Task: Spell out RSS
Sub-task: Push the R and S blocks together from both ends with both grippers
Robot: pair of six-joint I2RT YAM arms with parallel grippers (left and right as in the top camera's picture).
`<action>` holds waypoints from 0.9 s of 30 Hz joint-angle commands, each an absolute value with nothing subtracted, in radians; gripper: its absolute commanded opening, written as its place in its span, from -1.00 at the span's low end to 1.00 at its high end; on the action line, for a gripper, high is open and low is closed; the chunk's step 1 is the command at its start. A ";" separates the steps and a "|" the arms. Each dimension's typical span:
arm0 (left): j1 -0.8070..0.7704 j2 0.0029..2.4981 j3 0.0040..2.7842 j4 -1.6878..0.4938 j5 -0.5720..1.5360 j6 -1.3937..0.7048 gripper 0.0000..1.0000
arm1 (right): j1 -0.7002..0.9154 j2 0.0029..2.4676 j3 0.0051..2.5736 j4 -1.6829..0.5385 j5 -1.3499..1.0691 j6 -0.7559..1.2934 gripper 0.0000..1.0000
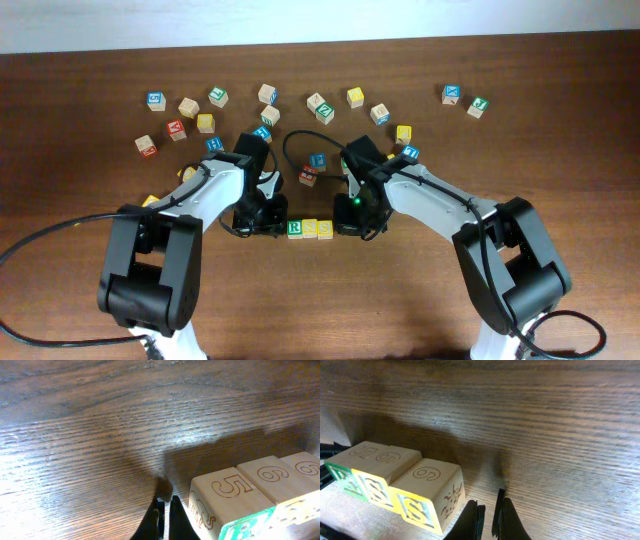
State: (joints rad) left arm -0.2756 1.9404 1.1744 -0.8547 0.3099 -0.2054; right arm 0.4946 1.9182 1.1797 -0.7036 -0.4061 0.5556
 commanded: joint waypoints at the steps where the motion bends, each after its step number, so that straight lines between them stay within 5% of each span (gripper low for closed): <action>1: -0.272 1.969 1.153 -0.846 0.194 -0.214 -1.00 | 0.508 1.922 1.177 -0.738 -0.528 0.566 -0.92; 27: -0.236 1.969 1.153 -0.853 0.225 -0.241 -1.00 | 0.582 1.922 1.177 -0.699 -0.430 0.612 -0.90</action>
